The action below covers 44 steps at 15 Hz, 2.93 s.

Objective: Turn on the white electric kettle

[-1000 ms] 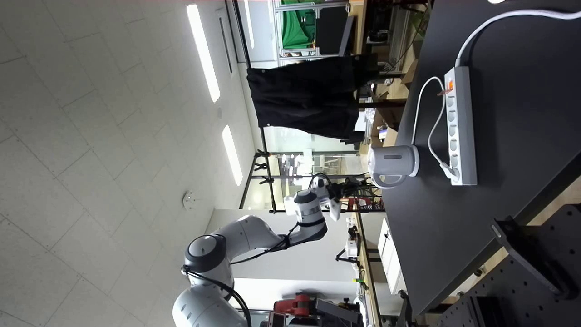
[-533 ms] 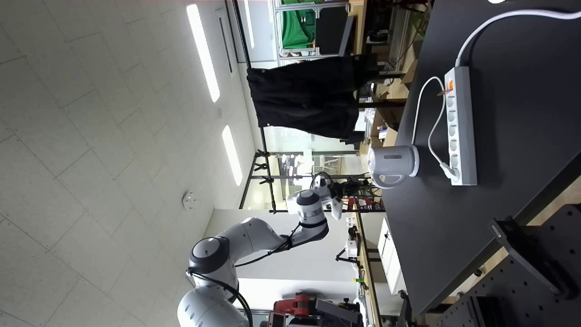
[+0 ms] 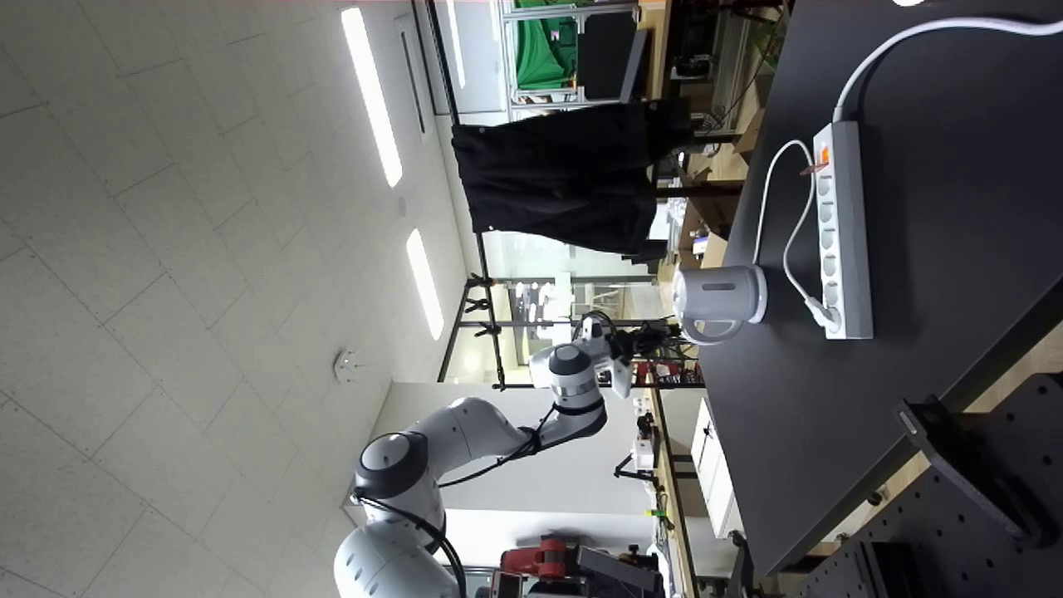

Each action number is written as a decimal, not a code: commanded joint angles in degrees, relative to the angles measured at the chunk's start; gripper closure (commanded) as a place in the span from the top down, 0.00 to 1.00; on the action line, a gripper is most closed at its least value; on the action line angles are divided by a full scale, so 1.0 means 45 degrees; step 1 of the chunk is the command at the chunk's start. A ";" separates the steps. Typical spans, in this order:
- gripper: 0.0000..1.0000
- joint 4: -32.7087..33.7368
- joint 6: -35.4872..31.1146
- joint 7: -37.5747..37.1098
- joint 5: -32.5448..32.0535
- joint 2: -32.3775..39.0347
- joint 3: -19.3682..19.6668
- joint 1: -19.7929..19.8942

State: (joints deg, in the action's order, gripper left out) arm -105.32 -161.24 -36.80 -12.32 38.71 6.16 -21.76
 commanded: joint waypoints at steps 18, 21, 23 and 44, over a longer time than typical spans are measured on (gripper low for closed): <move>0.00 0.0977 0.0327 0.0376 0.0707 0.0912 0.0885 -0.0673; 0.00 0.0831 0.0119 0.0490 0.0954 0.0483 0.0651 -0.0506; 0.00 0.0717 0.0199 0.0678 0.1254 0.0066 0.0459 -0.0370; 1.00 0.0198 0.2798 0.0505 -0.0279 -0.2516 0.0751 -0.0456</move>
State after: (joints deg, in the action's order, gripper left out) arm -103.01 -151.22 -33.52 -11.49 29.98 9.71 -24.04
